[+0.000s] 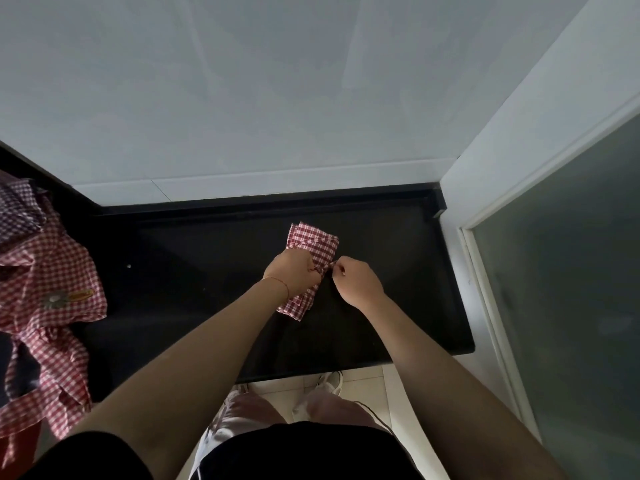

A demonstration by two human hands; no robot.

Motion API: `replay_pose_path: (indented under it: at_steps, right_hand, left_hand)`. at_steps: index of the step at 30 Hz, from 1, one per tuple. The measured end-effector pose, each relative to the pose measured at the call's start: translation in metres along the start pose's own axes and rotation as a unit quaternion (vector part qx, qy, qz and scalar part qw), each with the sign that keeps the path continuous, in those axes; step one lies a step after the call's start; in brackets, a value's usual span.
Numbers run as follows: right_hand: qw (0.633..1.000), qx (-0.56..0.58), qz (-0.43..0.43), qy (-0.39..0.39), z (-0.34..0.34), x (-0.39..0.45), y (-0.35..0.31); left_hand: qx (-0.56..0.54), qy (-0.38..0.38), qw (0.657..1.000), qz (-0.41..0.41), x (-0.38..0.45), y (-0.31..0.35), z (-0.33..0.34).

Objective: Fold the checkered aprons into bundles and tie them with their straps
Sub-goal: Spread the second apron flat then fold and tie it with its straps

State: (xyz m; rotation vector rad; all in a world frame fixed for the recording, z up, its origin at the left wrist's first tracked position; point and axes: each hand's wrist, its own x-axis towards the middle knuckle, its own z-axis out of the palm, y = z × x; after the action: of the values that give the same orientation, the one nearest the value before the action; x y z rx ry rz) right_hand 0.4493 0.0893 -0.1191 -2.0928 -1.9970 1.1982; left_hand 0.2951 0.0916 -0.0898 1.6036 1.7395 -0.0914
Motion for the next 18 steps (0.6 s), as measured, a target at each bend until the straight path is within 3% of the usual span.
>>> replay_pose_path:
  at_steps: [5, 10, 18]
  right_hand:
    - [0.998, -0.062, 0.023, 0.006, 0.008, 0.0, -0.002]
    - [0.996, -0.024, 0.08, 0.041, 0.015, 0.002, -0.006]
    - [0.995, -0.004, 0.093, 0.043, 0.012, 0.006, -0.011]
  left_hand:
    - [0.051, -0.019, 0.998, 0.022, -0.006, 0.001, 0.007]
    - [0.069, -0.019, 0.996, 0.048, -0.009, -0.001, 0.012]
    - [0.067, -0.041, 0.995, 0.055, -0.004, -0.004, 0.003]
